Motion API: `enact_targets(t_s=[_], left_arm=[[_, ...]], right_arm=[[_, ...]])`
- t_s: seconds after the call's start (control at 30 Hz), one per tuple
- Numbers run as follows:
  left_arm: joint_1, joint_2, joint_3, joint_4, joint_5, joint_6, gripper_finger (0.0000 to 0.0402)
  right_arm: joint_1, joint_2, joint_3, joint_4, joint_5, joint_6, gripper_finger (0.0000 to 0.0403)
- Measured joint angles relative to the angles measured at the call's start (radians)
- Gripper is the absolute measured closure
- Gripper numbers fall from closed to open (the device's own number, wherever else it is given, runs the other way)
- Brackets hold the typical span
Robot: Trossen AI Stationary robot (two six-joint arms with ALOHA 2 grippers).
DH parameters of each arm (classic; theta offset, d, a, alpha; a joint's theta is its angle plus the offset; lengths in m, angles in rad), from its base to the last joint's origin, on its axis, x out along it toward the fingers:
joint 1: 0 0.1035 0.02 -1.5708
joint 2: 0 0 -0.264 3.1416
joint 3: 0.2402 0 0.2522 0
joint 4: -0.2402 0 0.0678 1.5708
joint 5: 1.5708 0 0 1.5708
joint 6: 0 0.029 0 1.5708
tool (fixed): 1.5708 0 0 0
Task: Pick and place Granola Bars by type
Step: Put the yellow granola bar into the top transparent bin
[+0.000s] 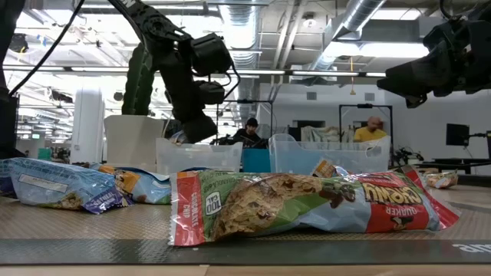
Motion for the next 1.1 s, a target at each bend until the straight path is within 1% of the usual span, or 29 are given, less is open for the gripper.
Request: enact_targets(t_s=[0.07,0.17,0.43,0.53,0.87,1.1], left_arm=[[0.000,0.000,0.000,-0.001,0.002,-0.018,0.0345],[0.000,0.000,0.000,-0.003,0.035,-0.032,0.0337],[-0.003,0.000,0.000,-0.009,0.045,-0.040,0.0277],[-0.011,0.000,0.000,-0.006,0.044,-0.048,0.0264],[-0.021,-0.002,0.000,-0.005,0.042,-0.076,0.0264],[-0.051,-0.038,0.000,-0.013,0.044,-0.084,0.0272]], right_arm=[[0.000,0.000,0.000,0.000,0.000,0.000,0.0233],[0.000,0.000,0.000,0.000,0.000,0.000,0.0233],[0.000,0.000,0.000,0.000,0.000,0.000,0.0233],[0.000,0.000,0.000,0.000,0.000,0.000,0.0233],[0.000,0.000,0.000,0.000,0.000,0.000,0.0233],[0.000,0.000,0.000,0.000,0.000,0.000,0.0233]])
